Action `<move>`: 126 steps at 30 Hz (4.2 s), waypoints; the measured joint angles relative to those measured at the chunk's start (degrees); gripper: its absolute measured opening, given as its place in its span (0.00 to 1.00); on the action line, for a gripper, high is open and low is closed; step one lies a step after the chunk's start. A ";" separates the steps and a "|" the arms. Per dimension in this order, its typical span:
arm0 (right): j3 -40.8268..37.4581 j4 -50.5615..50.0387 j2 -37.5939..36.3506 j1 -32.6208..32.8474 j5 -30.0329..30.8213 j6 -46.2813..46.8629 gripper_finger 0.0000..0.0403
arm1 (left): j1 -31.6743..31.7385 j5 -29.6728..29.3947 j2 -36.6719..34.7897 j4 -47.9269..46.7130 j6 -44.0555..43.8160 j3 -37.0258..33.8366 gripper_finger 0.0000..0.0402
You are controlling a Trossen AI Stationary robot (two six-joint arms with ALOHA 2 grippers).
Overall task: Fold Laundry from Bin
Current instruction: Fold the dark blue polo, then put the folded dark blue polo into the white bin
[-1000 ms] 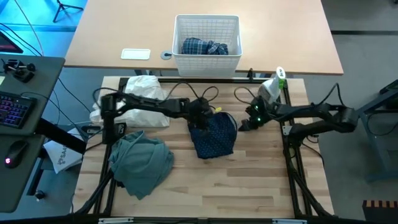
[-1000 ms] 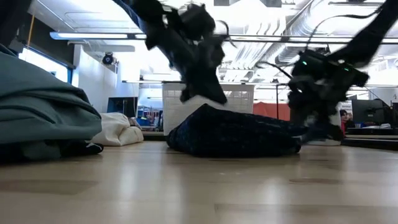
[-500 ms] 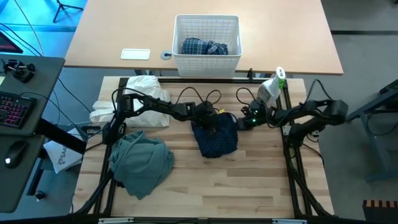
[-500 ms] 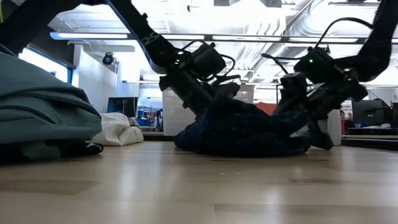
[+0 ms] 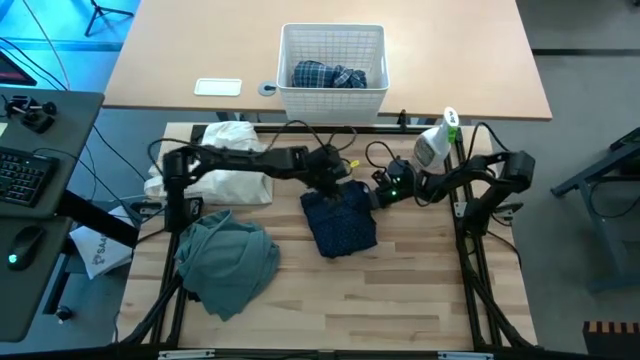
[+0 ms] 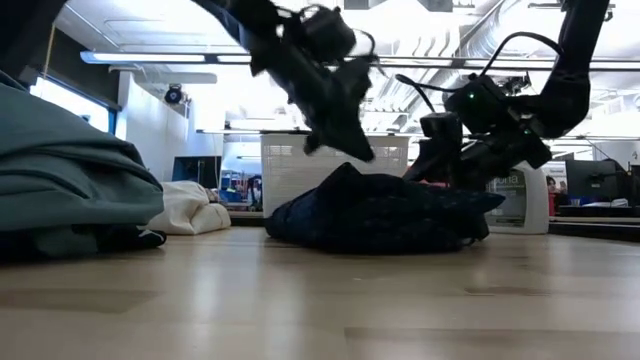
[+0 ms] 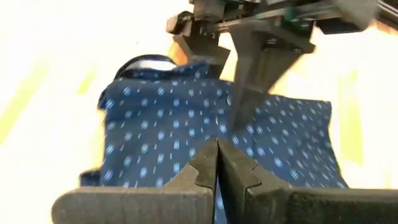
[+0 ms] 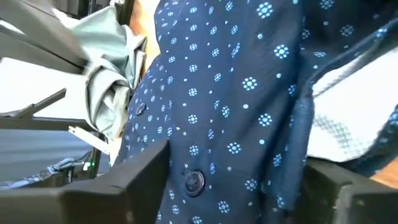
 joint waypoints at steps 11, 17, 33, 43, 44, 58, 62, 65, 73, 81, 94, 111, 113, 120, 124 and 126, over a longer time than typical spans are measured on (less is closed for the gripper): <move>-0.04 1.14 0.23 5.03 3.88 -0.79 0.37 | -7.50 9.63 -4.43 -19.36 -3.32 -4.20 0.00; -0.06 2.00 0.74 4.74 -1.07 3.12 0.47 | -9.05 -2.32 -1.30 -3.46 -5.95 -13.48 0.00; -0.13 8.95 2.82 6.02 7.99 7.97 0.57 | -6.18 -4.54 2.11 1.31 -2.43 -9.96 0.00; -0.35 7.18 -3.55 3.89 7.46 6.04 0.11 | -6.39 -12.85 -7.22 -26.93 -0.02 2.70 0.00; 0.37 7.02 -5.71 3.53 7.24 7.25 0.11 | -6.49 -13.94 -8.66 -28.85 -0.55 3.80 0.00; 41.76 -35.57 -14.92 -3.83 6.60 -9.77 0.11 | -3.54 -36.87 -33.45 -48.29 -7.47 6.25 0.00; 55.71 -41.19 -9.39 -8.06 5.52 -16.96 0.11 | -1.23 -41.01 -38.14 -48.74 -5.63 6.25 0.00; 65.12 -41.32 -4.63 -10.50 3.71 -17.51 0.11 | 0.36 -42.92 -40.79 -48.44 -2.27 6.25 0.00; 97.10 -40.88 12.39 -17.21 3.19 -16.96 0.11 | 5.17 -45.57 -45.43 -43.82 11.63 6.25 0.00; 108.16 -28.78 23.81 -25.02 2.30 -3.92 0.11 | 10.09 -45.57 -47.63 -41.87 23.99 6.25 0.00; 107.79 -46.46 23.85 -34.39 -3.25 -15.68 0.11 | 15.94 -43.63 -47.98 -37.61 30.09 6.25 0.00; 107.51 -37.33 41.35 -29.91 -6.95 -16.87 0.13 | 21.87 -38.02 -45.19 -22.28 39.59 6.25 0.00; 107.54 -39.11 42.66 -30.25 -7.20 -16.97 0.14 | 22.36 -37.76 -44.74 -22.28 39.65 6.25 0.00; 107.53 -45.90 45.01 -32.54 -2.64 -22.03 0.15 | 23.76 -37.63 -43.58 -22.30 39.64 6.25 0.00; 107.62 -51.96 44.79 -33.44 -1.66 -26.13 0.16 | 24.26 -37.02 -43.16 -22.33 39.64 6.25 0.00; 107.62 -56.85 44.83 -33.50 -0.31 -28.47 0.20 | 24.59 -35.95 -43.13 -22.32 39.45 6.25 0.00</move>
